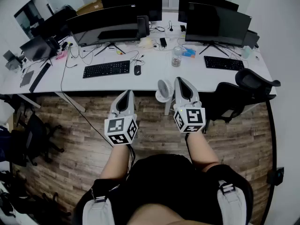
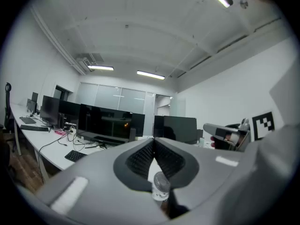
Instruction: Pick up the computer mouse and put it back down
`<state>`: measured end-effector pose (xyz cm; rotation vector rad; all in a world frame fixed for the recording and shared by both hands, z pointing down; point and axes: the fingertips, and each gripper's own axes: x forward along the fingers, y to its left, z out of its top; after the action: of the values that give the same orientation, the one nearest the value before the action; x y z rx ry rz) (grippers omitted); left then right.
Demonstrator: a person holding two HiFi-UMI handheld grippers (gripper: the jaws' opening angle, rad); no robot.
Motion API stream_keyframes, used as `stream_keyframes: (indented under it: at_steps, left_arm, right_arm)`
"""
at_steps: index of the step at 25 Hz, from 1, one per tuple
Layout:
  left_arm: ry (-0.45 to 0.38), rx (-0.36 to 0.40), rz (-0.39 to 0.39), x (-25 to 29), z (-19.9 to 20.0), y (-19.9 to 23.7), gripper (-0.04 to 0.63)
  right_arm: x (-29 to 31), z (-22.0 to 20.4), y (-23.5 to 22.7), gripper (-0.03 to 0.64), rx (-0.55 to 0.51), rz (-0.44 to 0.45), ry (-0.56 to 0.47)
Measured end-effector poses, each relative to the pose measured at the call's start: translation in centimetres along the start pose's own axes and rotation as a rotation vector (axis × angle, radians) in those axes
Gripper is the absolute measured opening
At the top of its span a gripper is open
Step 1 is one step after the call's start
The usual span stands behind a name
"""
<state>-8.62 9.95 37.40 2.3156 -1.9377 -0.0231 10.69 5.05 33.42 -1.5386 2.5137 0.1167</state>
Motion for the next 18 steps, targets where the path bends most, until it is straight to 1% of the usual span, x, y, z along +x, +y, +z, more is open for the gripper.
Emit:
stream_keyframes:
  at_steps: [4,8,11,15,18]
  left_arm:
    - [-0.008,0.009,0.016,-0.5,-0.2,0.2,0.055]
    - [-0.005,0.002,0.030,-0.5,-0.9,-0.6,0.055]
    - [-0.018,-0.017,0.040,-0.3,-1.4,-1.4,0.055]
    - [-0.023,0.009,0.067,0.3,-1.9,-2.0,0.055]
    - [-0.018,0.012,0.072,1.1,-2.4,-1.8,0.055]
  right_arm:
    - [-0.2,-0.1,-0.1,-0.003,-0.013,-0.011,0.003]
    - [-0.7,-0.9,-1.3,-0.003,-0.005,-0.014,0.023]
    - [-1.0,-1.4,-1.9,-0.003,-0.015,0.013,0.033]
    - [-1.1,-2.4,-2.4,-0.003,-0.008,0.050,0.045]
    - [-0.5,-3.4,-3.0,-0.003,-0.015,0.047,0.058]
